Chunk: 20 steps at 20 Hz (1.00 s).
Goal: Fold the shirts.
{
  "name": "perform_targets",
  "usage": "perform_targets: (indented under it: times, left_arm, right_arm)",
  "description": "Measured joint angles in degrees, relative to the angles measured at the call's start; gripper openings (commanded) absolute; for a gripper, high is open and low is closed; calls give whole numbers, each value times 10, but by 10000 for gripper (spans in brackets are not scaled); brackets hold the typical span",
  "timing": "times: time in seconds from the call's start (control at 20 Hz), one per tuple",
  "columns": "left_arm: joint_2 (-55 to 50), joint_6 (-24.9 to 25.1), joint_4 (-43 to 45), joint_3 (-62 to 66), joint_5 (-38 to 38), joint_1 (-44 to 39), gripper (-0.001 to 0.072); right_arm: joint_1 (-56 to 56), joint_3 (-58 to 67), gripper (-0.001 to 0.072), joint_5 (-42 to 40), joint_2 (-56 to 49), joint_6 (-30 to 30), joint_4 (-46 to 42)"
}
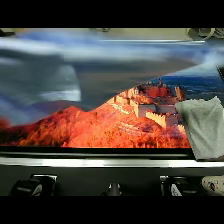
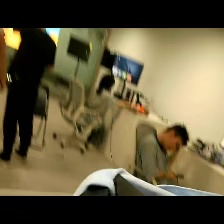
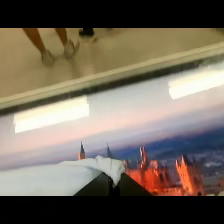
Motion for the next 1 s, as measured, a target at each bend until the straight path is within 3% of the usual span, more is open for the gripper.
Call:
perform_targets:
  times: [0.4, 0.65, 1.0]
  left_arm:
    - [-3, -41, 41, 82, -39, 60, 30]
    - [-35, -44, 36, 87, -36, 64, 30]
    - [-214, -41, 68, 78, -102, 64, 31]
  right_arm:
    - [0, 87, 23, 125, 27, 24, -62]
    - [0, 92, 22, 151, 25, 18, -83]
    - [0, 19, 23, 153, -108, 23, -116]
